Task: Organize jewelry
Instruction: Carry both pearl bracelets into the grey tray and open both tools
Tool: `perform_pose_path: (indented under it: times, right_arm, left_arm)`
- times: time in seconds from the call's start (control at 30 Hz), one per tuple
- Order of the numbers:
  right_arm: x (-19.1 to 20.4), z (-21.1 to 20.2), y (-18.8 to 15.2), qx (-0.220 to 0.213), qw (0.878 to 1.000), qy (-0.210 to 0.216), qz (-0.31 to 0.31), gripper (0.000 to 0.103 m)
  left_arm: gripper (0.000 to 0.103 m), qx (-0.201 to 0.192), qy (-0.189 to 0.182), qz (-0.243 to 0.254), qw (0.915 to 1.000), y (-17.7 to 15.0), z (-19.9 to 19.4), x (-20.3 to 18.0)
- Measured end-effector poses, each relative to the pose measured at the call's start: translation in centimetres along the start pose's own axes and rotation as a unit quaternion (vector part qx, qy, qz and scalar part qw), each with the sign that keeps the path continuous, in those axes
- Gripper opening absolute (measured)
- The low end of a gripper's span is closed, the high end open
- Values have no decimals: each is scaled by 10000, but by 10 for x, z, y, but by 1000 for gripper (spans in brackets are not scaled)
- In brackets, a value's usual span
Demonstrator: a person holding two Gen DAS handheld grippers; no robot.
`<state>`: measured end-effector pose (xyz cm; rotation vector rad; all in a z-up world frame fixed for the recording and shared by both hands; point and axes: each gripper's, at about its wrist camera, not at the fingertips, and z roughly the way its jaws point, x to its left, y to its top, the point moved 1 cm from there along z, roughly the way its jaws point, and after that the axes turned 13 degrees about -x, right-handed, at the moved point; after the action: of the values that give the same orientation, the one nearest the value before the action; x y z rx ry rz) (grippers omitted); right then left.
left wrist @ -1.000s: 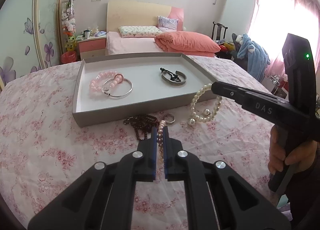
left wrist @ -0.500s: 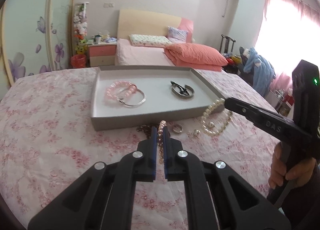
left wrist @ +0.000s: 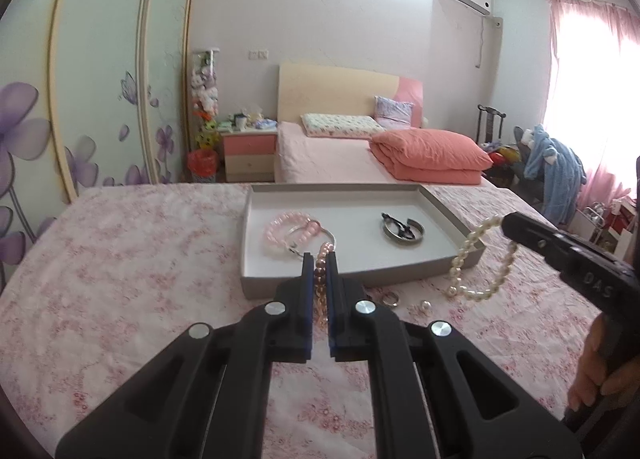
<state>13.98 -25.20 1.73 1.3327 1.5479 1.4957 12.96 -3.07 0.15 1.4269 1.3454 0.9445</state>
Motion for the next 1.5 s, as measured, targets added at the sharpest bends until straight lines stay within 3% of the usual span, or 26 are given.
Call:
perform_pose_path:
  times: [0.4,0.83,1.27,1.5]
  right_arm:
    - [11,-11,8,-450,9981,-173,-381,10]
    - [10,-5,21,-696,9956,-294,-546,10]
    - [4,5,25,-713,9954,-361,-523,10]
    - [1,19,40,-830,9943,-372,-557,10]
  left_arm:
    - [7,-169,349,118,9992,5,-6,-1]
    - [7,-236,449,243,9984,15,9,-5]
    - [7,-172,415,283,9986,19,25,-6]
    - [7,-225,187,335,9990,40,48,-11]
